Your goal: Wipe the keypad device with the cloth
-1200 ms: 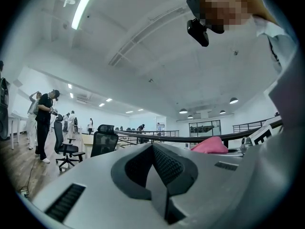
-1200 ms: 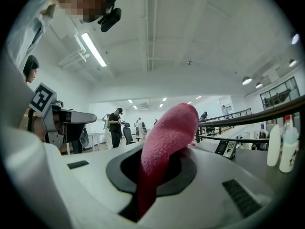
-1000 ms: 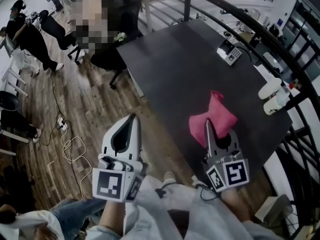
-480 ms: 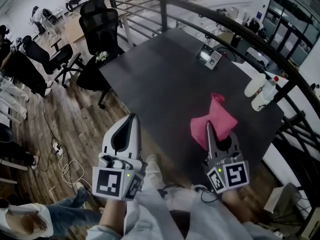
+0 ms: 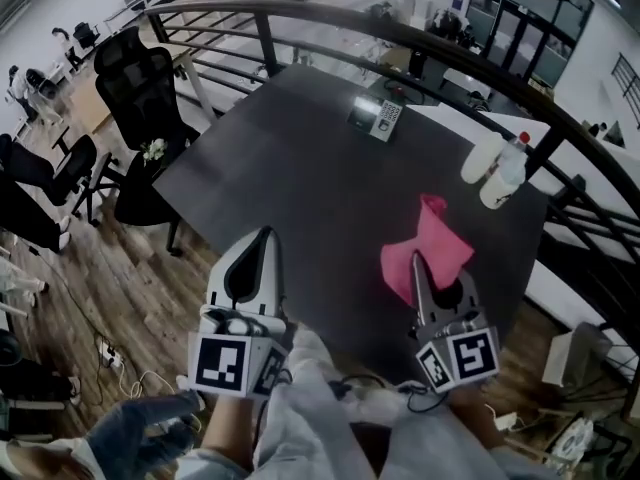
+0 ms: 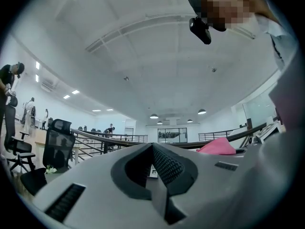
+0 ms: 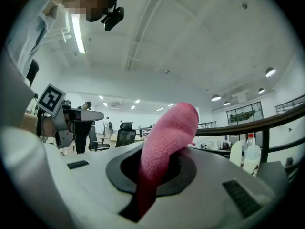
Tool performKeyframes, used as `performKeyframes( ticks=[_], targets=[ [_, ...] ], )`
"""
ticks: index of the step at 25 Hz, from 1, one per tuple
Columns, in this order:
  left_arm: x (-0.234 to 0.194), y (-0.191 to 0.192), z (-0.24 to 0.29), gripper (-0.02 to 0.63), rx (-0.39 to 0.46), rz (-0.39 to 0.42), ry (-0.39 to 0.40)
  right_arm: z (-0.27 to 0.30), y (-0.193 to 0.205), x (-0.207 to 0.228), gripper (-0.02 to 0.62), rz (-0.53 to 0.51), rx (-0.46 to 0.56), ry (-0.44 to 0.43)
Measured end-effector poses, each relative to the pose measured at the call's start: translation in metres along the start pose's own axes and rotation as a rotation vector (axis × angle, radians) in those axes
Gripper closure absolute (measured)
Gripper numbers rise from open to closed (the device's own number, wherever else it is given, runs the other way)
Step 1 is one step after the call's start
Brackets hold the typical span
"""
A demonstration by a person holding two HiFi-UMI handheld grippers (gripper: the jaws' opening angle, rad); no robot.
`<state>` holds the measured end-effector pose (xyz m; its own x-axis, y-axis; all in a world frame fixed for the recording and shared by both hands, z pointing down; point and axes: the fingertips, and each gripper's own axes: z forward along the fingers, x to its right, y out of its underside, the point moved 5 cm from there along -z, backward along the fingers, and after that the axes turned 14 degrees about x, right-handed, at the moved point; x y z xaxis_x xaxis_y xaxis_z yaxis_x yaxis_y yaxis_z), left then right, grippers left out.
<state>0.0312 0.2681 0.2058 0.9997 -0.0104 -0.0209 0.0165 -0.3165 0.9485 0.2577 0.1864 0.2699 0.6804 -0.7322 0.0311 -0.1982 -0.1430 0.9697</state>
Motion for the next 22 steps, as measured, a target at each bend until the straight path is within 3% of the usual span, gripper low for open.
performKeyframes(
  ticks=[5,22],
  targets=[
    [-0.024,0.018,0.040,0.592,-0.027,-0.010,0.084,0.026,0.013,0.005,0.566,-0.006,-0.026,0.089],
    [-0.096,0.061,0.146,0.593,-0.074,-0.088,0.255,0.122,0.035,-0.002,0.566,-0.056,-0.098,0.243]
  ],
)
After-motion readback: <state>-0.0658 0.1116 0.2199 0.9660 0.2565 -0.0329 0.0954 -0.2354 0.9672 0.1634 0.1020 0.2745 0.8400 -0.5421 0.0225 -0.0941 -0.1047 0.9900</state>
